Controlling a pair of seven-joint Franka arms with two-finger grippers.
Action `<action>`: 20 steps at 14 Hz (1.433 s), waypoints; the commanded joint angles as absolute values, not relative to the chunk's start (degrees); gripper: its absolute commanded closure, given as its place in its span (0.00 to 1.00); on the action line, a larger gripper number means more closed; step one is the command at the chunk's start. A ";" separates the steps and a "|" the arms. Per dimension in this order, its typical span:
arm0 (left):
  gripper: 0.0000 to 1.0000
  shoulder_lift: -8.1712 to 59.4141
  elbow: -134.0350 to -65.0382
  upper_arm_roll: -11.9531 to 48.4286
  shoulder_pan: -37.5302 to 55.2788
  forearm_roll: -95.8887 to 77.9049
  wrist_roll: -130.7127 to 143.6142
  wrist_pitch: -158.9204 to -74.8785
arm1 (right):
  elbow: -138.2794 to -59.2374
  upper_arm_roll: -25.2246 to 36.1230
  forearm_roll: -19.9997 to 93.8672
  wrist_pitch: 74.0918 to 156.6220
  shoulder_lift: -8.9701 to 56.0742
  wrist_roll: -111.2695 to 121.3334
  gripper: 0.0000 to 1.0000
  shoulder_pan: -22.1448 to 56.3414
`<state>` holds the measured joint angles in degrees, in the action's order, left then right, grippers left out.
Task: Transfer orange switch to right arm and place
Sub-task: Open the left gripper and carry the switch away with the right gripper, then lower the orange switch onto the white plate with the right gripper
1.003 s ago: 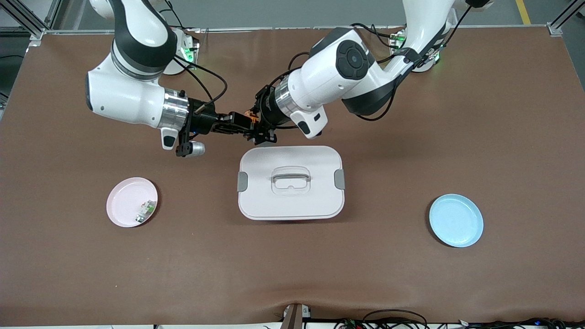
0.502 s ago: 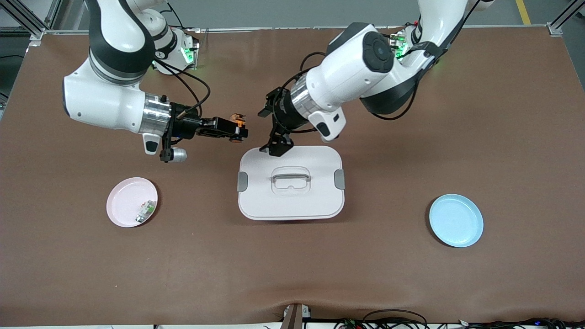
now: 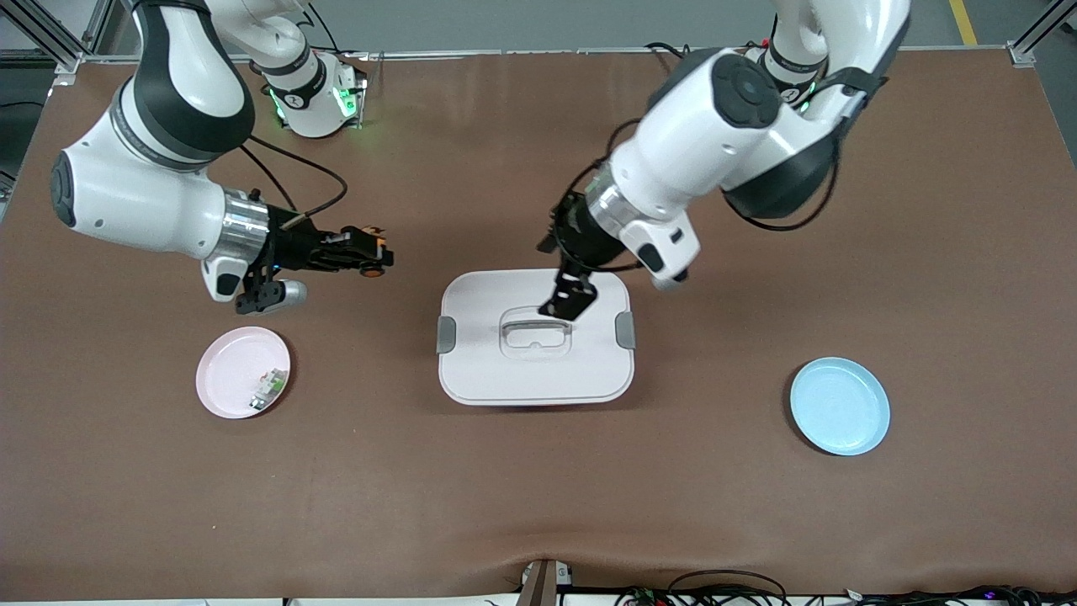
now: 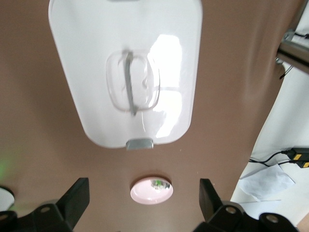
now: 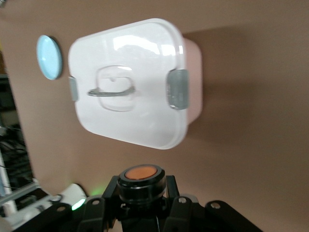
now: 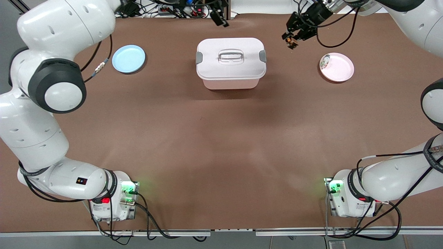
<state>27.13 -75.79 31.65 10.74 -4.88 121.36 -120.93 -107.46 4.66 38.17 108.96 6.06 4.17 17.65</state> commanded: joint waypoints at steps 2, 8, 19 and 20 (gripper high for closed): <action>0.00 26.37 -74.01 31.73 6.25 1.38 108.15 -110.94 | -106.79 4.04 27.11 107.67 6.06 12.63 1.00 14.60; 0.00 22.07 -74.97 31.73 -6.13 5.27 76.11 -101.37 | -106.52 3.96 8.81 110.56 7.82 30.64 1.00 11.08; 0.00 13.20 -74.97 27.34 -15.57 11.33 18.67 -92.03 | -103.72 3.96 7.03 126.38 23.89 75.03 1.00 -1.58; 0.00 12.66 -74.97 27.07 -15.56 11.51 15.94 -91.85 | -102.32 3.96 6.94 126.65 26.08 77.06 1.00 -2.02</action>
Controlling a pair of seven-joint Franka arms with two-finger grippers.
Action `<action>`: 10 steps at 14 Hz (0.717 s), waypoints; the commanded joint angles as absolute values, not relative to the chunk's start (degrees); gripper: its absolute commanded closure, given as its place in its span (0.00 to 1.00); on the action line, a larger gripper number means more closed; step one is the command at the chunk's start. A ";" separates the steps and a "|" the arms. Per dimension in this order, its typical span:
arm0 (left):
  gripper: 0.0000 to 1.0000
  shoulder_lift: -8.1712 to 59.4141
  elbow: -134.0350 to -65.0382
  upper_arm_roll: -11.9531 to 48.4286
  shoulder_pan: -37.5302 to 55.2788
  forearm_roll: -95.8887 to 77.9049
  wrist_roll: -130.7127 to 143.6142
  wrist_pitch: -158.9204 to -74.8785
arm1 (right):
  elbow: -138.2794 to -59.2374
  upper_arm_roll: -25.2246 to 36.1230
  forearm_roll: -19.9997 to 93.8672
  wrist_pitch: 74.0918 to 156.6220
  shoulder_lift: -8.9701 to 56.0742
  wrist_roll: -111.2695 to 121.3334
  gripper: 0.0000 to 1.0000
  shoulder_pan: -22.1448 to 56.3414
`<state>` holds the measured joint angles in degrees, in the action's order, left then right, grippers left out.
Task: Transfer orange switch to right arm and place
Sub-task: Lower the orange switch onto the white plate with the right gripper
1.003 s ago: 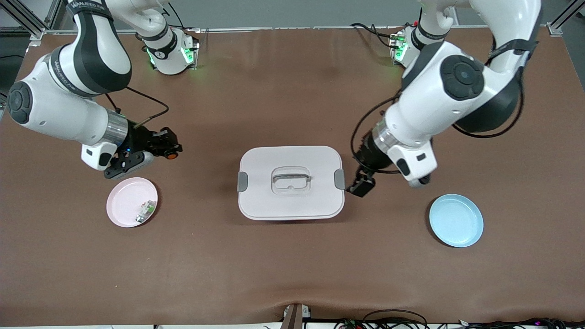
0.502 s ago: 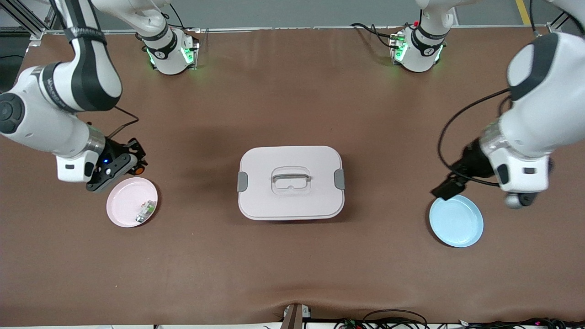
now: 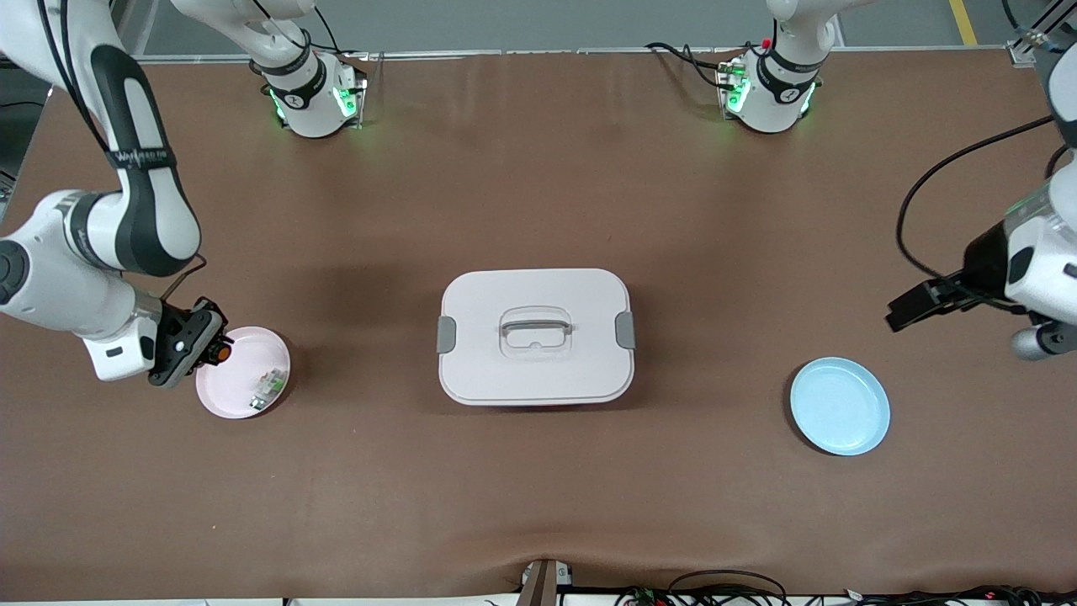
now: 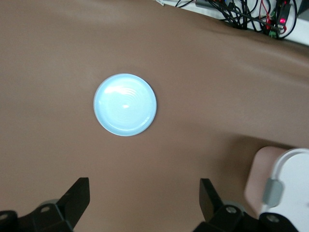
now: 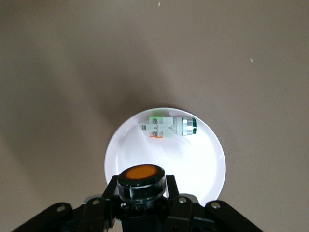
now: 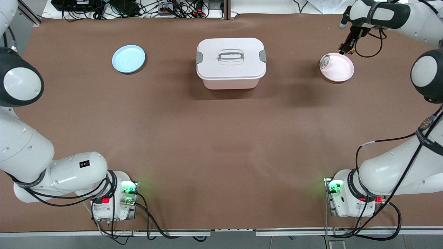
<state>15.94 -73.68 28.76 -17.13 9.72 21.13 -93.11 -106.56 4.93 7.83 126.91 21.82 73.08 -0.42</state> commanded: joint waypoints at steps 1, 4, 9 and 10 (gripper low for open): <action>0.00 11.70 -75.41 26.64 -15.38 10.90 13.47 -91.41 | -100.83 3.96 6.94 127.35 28.45 79.69 1.00 -2.72; 0.00 5.65 -81.97 14.99 -6.63 9.06 8.19 -91.14 | -97.13 3.96 6.86 127.97 33.38 87.61 0.99 -3.95; 0.00 -3.32 -90.69 6.07 -0.53 4.31 7.82 -90.62 | -96.59 3.96 7.03 129.37 36.30 87.89 0.98 -4.22; 0.00 -3.86 -90.88 6.24 -0.88 4.22 7.91 -90.53 | -96.85 3.96 7.12 129.46 36.47 87.89 0.98 -3.96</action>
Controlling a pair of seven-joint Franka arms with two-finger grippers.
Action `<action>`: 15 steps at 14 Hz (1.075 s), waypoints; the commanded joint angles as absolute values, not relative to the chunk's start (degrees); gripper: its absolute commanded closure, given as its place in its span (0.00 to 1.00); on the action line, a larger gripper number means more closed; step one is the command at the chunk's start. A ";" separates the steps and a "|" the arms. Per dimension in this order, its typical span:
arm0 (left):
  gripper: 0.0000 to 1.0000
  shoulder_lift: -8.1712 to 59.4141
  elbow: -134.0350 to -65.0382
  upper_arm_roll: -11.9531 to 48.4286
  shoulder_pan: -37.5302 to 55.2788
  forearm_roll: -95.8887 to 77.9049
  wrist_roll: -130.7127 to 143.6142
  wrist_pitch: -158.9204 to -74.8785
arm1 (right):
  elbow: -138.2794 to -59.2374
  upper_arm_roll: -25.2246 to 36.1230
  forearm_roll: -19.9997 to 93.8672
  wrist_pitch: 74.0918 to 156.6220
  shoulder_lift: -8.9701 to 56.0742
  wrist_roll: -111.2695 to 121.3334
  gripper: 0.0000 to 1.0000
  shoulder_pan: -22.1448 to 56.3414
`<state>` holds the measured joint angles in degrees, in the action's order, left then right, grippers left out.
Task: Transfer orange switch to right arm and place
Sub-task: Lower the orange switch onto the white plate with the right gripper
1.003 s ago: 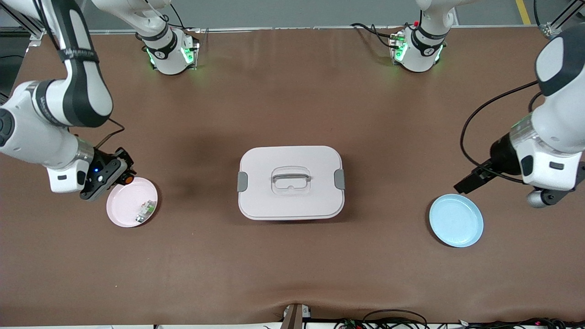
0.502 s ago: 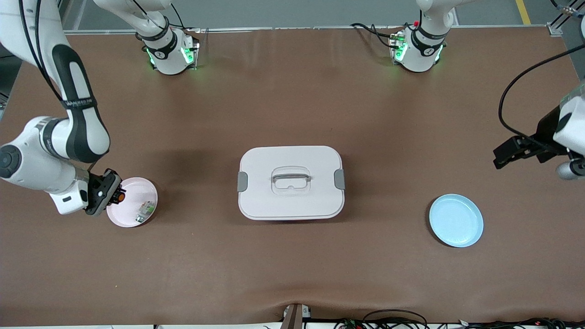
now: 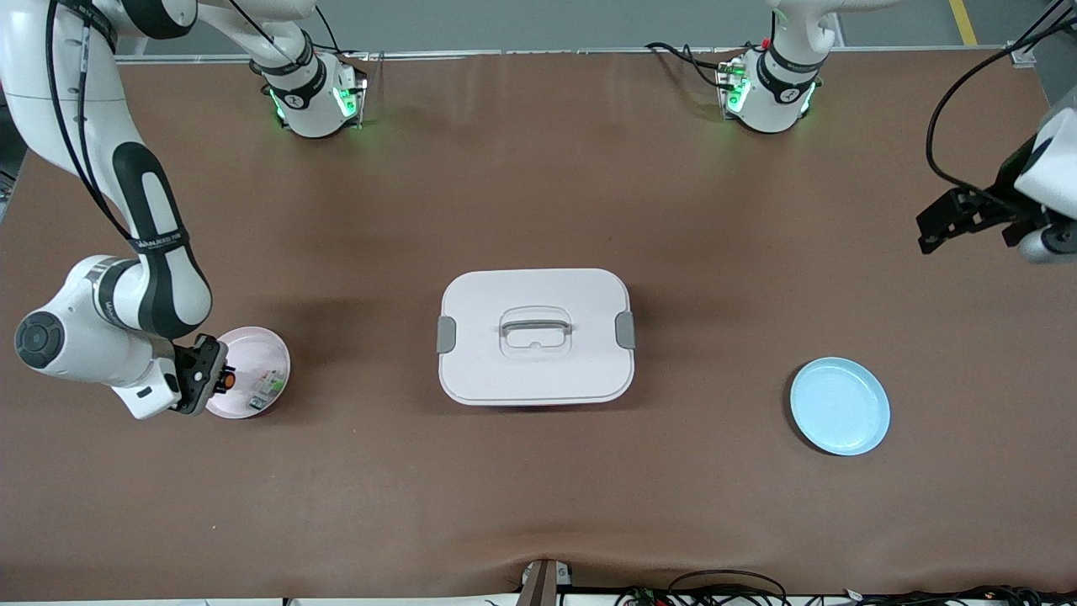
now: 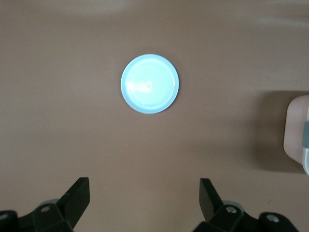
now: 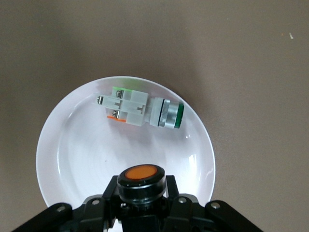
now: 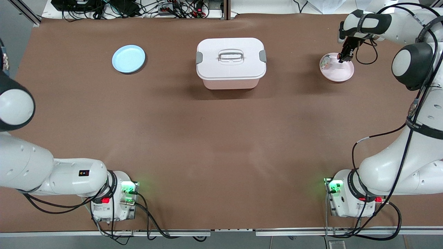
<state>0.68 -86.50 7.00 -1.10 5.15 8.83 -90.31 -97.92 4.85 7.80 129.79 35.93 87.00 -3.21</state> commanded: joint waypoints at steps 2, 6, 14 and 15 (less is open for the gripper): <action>0.00 -5.18 -91.92 6.76 -2.02 3.96 8.61 -89.56 | -97.82 3.96 7.21 129.72 36.47 87.37 0.97 -3.52; 0.00 -5.36 -90.44 6.94 -2.11 4.13 8.09 -88.86 | -103.09 3.95 7.65 134.38 35.77 86.92 0.97 -2.82; 0.00 -5.01 -90.35 7.12 -2.11 3.96 7.73 -88.86 | -106.26 3.96 7.73 136.84 35.24 86.92 0.86 -1.93; 0.00 -5.01 -90.35 7.21 -2.11 3.96 7.65 -88.86 | -106.17 3.96 7.73 137.11 35.16 86.92 0.75 -2.02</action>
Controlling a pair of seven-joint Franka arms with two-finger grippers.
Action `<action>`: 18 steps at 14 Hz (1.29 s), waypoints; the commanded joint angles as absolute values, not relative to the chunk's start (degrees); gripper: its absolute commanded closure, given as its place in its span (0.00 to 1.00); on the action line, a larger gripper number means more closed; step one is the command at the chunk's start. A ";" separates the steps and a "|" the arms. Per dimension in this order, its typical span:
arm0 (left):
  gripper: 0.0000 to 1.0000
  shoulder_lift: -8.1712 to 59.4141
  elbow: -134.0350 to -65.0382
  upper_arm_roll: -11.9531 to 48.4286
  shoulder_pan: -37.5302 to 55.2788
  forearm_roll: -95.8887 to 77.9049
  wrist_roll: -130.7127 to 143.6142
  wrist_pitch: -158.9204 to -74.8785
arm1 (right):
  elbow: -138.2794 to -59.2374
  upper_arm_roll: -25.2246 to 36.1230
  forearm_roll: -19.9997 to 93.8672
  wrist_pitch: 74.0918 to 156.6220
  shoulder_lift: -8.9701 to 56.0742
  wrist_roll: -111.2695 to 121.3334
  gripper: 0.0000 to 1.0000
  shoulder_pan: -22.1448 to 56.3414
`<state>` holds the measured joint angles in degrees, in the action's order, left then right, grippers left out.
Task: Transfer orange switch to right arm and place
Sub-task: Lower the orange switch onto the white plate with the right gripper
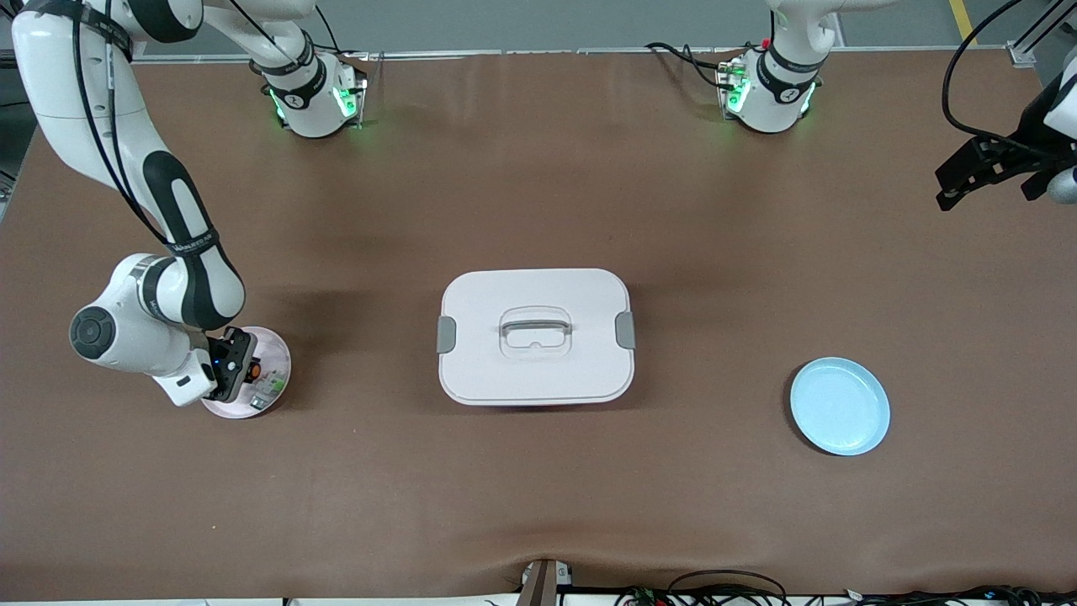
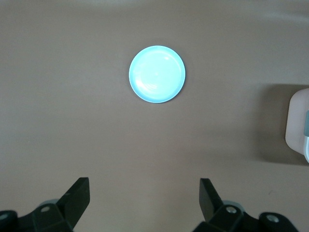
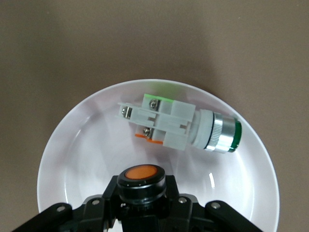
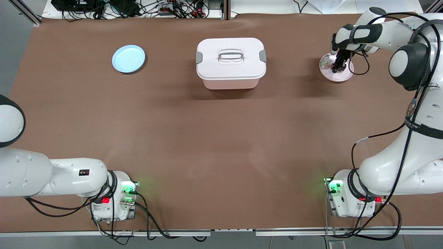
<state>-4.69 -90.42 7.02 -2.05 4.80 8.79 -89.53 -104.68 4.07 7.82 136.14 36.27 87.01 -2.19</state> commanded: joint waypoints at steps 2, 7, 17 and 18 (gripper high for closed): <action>0.00 -5.19 -90.35 7.29 -2.11 3.00 7.65 -88.86 | -105.91 3.96 7.73 137.28 35.07 86.92 0.29 -2.02; 0.00 -4.66 -90.26 7.21 -2.02 2.90 7.73 -89.03 | -105.73 4.04 7.65 138.69 34.46 86.92 0.00 -2.46; 0.00 -2.64 -88.24 7.65 -1.58 2.90 8.26 -89.65 | -108.98 3.96 7.65 132.02 27.87 65.96 0.00 -2.55; 0.00 -2.64 -88.33 7.65 -1.67 2.90 8.00 -89.65 | -109.85 3.96 7.65 130.88 26.73 61.48 0.00 -2.37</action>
